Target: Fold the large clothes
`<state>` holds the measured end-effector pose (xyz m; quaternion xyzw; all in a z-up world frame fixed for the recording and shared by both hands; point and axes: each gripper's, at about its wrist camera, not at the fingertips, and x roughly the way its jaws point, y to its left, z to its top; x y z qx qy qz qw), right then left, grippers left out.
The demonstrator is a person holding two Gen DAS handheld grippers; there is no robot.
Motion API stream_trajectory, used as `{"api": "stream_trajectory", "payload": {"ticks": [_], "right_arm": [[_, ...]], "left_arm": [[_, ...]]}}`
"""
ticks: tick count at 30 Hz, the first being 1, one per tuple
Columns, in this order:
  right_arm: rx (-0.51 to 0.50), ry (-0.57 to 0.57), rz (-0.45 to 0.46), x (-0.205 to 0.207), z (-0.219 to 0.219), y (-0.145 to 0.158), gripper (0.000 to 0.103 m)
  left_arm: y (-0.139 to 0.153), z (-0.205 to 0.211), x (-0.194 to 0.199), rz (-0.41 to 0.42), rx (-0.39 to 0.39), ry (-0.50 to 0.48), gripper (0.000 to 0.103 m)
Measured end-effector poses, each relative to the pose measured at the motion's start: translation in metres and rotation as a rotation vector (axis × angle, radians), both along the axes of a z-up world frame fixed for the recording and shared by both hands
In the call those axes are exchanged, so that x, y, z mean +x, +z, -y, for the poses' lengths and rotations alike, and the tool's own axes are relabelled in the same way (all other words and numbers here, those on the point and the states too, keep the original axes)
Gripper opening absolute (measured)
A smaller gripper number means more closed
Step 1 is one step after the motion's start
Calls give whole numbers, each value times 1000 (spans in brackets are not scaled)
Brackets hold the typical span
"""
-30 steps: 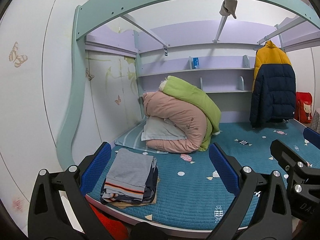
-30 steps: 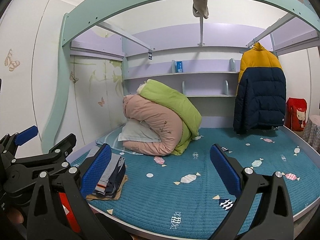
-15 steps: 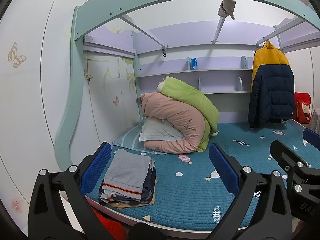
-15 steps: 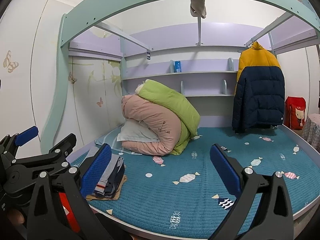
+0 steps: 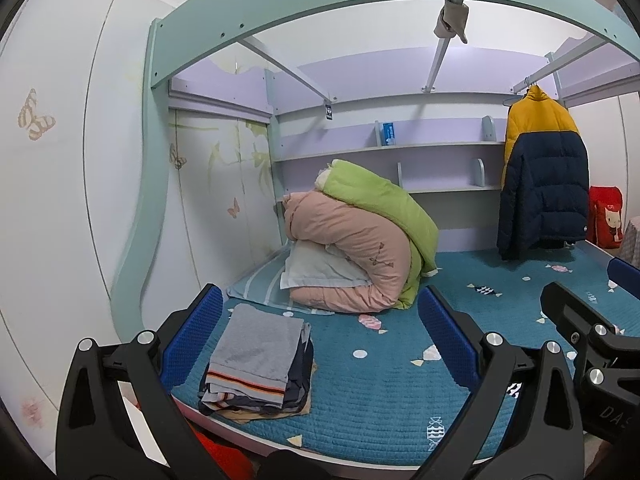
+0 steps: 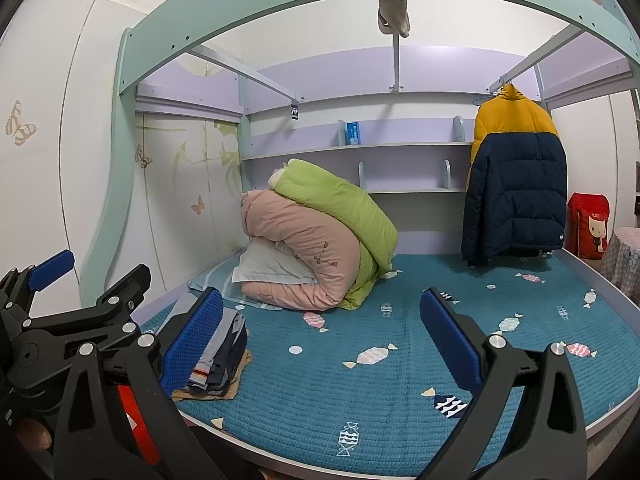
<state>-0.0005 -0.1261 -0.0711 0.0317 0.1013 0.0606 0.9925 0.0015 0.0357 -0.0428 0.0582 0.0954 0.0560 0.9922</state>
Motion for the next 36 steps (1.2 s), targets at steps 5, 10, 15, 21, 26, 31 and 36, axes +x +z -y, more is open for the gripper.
{"api": "stream_trajectory", "payload": {"ticks": [5,10,15,21,26,31,36], "right_arm": [[0,-3,1,-1,0,0,95],[0,-1,-1,0,0,0,95],[1,-1,-1,-1,0,0,95],[-1,-4,-2,0,0,-1,95],[-1,-3,-2,0,0,0,95],[0,-3,-5,0,0,-1,95],[1,-4,-13,0,0,-2,95]], "left_arm": [[0,-1,-2,-5,-7,-5,98],[-1,-1,-1,-8,-7,-5,98],[-1,-1,-2,-8,-8,-5,98],[-1,-1,-2,-10,-9,-5,98],[0,0,-2,-9,-7,-4,98],[-1,0,-2,-8,-7,-4,98],[-1,1,-3,-8,-7,0,98]]}}
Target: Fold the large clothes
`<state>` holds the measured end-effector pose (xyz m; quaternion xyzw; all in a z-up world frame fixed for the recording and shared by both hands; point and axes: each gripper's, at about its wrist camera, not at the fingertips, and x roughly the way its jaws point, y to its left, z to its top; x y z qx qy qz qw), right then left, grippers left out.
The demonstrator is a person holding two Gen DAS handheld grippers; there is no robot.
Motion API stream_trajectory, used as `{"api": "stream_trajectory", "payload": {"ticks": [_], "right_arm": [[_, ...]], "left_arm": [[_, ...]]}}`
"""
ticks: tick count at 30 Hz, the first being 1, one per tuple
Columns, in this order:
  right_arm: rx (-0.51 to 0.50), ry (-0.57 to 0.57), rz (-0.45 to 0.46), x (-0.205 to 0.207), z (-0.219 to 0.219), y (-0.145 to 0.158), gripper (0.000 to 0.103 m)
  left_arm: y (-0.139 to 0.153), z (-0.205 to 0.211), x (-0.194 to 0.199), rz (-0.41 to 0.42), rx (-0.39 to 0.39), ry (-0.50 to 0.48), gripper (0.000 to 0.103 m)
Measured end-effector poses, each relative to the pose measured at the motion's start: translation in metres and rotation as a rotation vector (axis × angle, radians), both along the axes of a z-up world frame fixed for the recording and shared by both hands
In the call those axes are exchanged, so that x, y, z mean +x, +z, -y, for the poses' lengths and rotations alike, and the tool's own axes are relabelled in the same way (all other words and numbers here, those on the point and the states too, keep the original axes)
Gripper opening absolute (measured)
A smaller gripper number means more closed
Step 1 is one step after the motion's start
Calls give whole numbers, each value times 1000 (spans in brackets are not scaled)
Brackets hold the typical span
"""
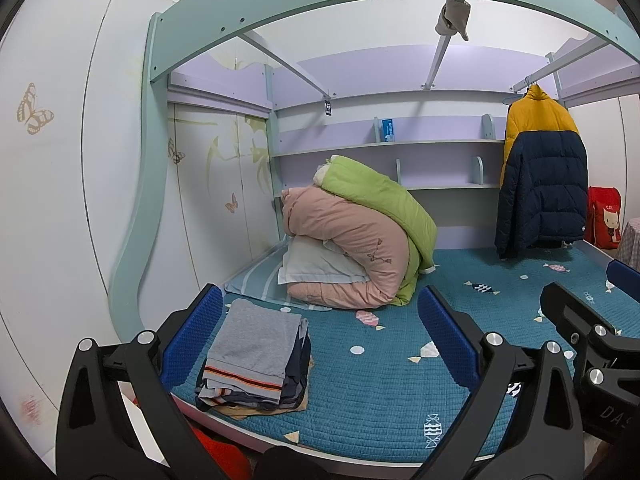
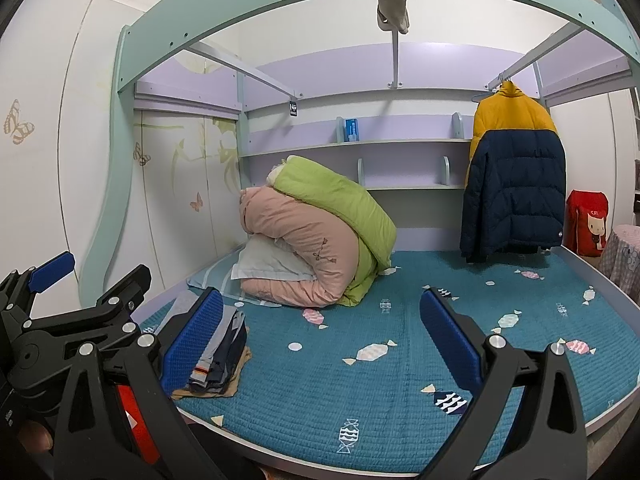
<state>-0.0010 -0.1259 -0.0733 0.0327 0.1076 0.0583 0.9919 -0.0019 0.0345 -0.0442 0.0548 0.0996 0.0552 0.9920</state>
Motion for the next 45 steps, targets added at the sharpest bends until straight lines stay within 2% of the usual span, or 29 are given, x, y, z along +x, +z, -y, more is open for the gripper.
{"api": "stream_trajectory", "payload": {"ticks": [19,45], "right_arm": [[3,1,-13,5,0,0,95],[3,1,-18,5,1,-1,95]], "left_arm": [[-8,0,-4,-4,-1,12,98],[-5,-4,-2,-15,-3,27,98]]}}
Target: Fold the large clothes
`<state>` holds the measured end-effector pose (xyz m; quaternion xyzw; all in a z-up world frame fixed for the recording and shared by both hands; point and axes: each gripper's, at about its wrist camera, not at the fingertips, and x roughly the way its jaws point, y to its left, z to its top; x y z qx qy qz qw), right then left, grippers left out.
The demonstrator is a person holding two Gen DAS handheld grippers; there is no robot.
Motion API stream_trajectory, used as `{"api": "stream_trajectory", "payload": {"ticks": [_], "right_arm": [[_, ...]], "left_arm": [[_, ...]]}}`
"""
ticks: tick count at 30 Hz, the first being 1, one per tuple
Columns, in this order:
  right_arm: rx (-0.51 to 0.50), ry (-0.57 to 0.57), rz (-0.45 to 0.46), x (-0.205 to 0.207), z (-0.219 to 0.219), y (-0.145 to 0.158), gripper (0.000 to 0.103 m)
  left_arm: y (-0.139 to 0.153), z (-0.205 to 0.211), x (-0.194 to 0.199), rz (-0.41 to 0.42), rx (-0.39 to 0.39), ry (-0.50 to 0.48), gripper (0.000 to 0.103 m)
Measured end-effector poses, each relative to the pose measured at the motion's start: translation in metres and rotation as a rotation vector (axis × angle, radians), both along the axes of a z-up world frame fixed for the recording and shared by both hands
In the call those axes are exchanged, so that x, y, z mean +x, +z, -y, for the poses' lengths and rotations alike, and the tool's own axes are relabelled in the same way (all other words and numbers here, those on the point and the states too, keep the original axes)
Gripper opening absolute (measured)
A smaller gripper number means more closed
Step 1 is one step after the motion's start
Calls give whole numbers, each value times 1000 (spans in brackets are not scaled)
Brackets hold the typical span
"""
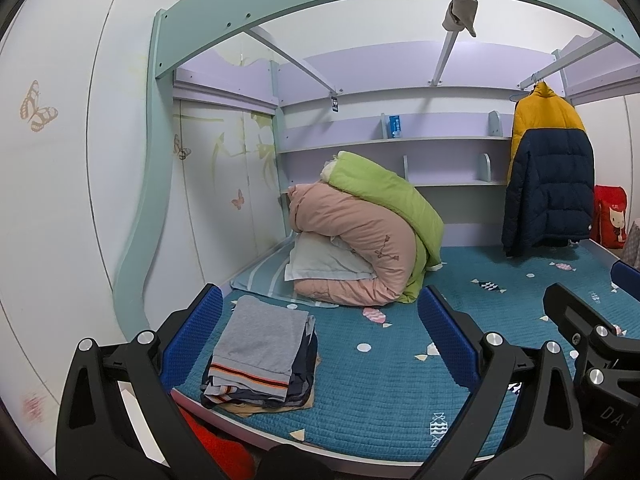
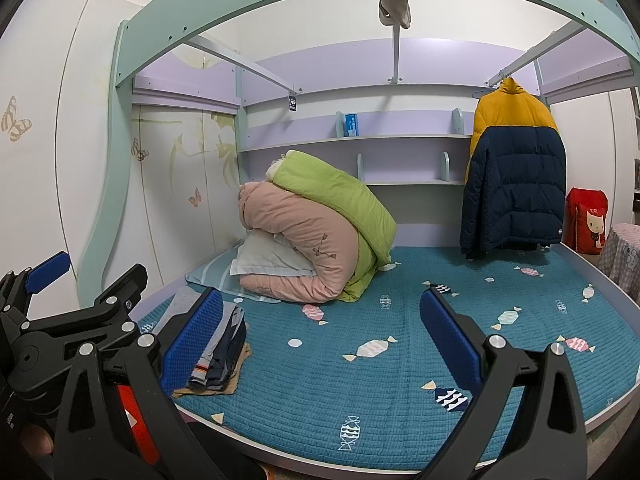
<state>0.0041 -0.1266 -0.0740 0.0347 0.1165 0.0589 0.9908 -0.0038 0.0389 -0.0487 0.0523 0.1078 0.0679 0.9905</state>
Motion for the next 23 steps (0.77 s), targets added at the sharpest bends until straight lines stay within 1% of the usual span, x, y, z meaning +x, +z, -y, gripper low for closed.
{"api": "stream_trajectory", "payload": {"ticks": [10,16,20,23], "right_arm": [[7,8,-13,9,4,-3,95],[23,13,-29,21,10,-10,95],[35,7,-49,36,17,-18,95],[45,-17,-89,54,28,-30,95]], "left_arm": [[-1,0,6,-9,11,17,98],[-4,5,20,-27,21,27,98],[-11,12,37,-64,7,25,98],[-20,23,57,-105,21,12,98]]}}
